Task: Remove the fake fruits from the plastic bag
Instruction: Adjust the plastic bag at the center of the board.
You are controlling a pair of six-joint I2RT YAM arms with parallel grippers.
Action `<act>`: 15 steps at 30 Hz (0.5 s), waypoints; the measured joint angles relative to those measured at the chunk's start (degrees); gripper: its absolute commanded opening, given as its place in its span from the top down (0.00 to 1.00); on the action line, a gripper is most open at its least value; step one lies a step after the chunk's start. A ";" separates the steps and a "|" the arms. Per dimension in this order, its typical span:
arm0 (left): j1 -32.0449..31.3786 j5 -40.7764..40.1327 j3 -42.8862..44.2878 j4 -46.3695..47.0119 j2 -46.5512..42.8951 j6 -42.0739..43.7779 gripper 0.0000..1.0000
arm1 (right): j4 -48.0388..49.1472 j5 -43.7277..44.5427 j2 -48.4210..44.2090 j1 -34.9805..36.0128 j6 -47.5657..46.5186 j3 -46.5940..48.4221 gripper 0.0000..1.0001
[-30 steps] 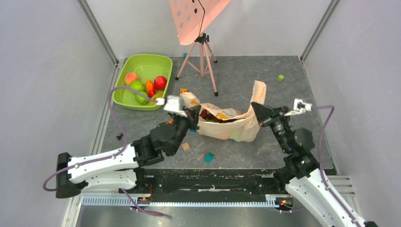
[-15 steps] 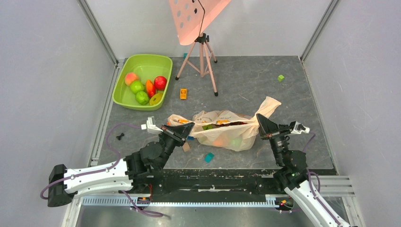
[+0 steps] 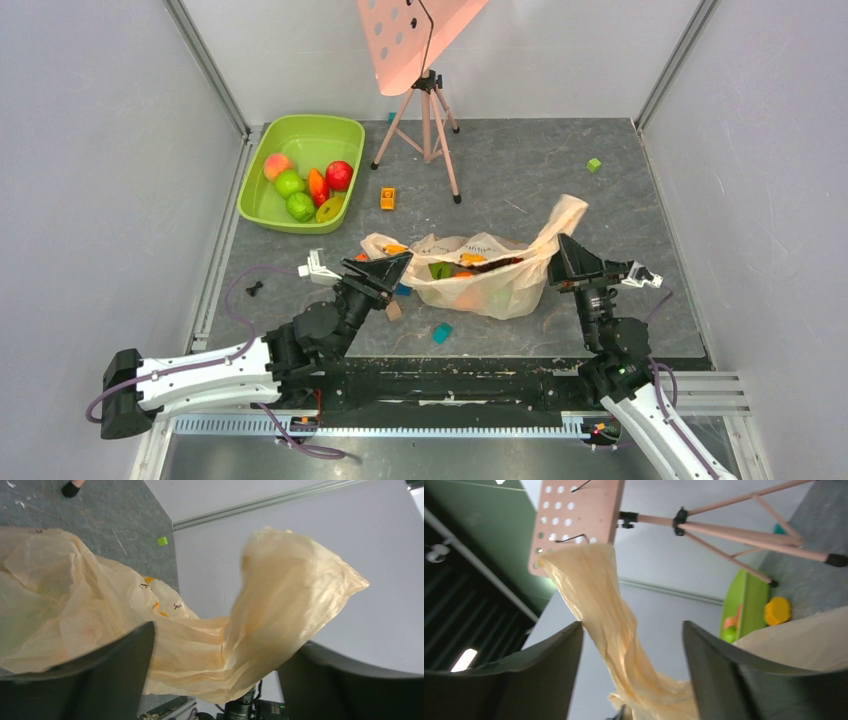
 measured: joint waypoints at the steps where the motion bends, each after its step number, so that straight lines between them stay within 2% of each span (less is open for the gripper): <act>1: 0.02 -0.07 1.33 -1.79 -0.81 1.03 0.00 | -2.12 0.68 0.39 0.00 -2.45 1.62 0.08; 4: 0.02 -0.15 5.29 -6.88 -3.56 4.96 0.00 | -13.51 3.98 4.00 -0.02 -14.49 12.85 0.06; 10: 0.09 -0.81 13.03 -20.26 -7.67 14.49 0.00 | -26.58 6.01 13.31 -0.02 -41.75 35.89 0.07; 15: 0.11 -1.14 18.45 -29.66 -7.63 23.50 0.00 | -35.58 -3.13 25.40 -0.02 -63.17 52.11 0.10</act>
